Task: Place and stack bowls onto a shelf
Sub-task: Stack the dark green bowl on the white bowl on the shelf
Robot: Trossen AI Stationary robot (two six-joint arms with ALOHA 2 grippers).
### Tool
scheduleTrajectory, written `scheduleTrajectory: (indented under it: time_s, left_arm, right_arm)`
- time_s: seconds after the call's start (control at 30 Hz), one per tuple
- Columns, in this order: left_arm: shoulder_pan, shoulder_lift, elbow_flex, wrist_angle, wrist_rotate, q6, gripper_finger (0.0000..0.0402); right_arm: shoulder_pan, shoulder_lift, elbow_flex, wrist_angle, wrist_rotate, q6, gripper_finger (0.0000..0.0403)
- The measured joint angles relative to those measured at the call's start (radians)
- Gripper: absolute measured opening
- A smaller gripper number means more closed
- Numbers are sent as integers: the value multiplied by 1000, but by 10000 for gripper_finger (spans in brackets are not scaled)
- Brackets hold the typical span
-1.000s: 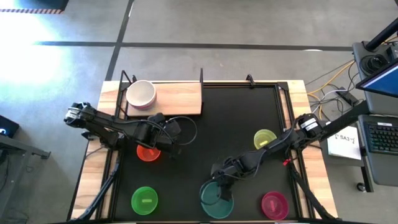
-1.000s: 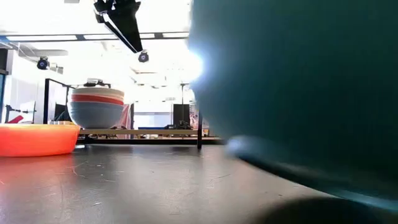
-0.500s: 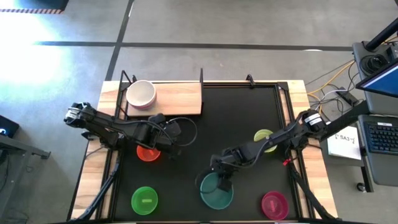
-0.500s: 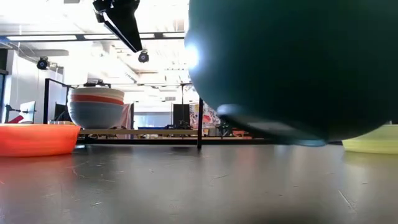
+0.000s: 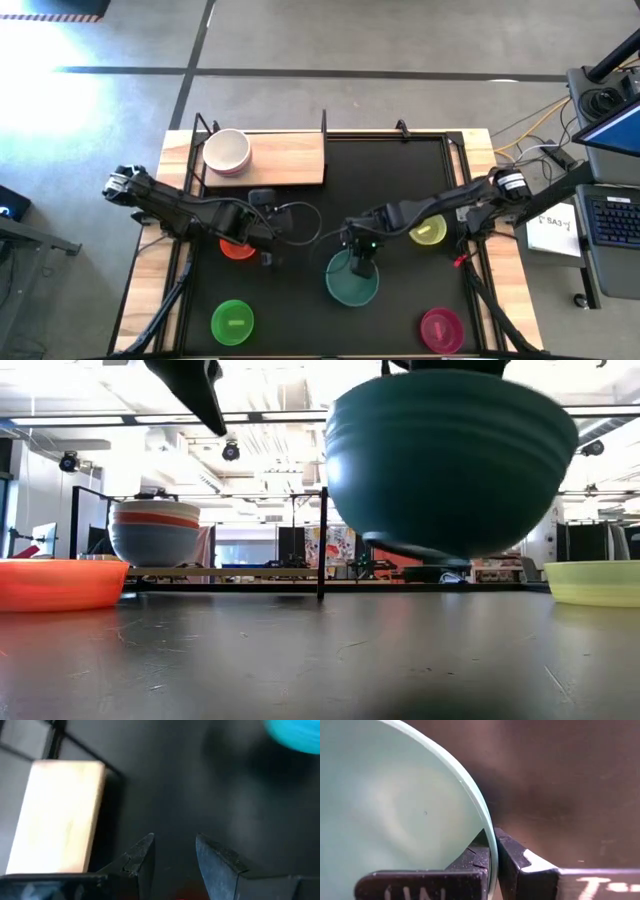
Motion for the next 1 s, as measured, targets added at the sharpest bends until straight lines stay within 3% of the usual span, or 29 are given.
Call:
scheduleTrajectory:
  time_s: [0.4,0.67,1.0]
  left_arm:
    - [-30,0,0,277,291,345,125]
    - [-32,22,0,359,310,486,125]
    - [-24,102,0,486,305,852,125]
  right_arm:
    - [-131,-55,0,-77,-102,-291,8]
    - [-203,-64,1,-82,-114,-369,8]
    - [-278,-63,60,-77,-373,-318,8]
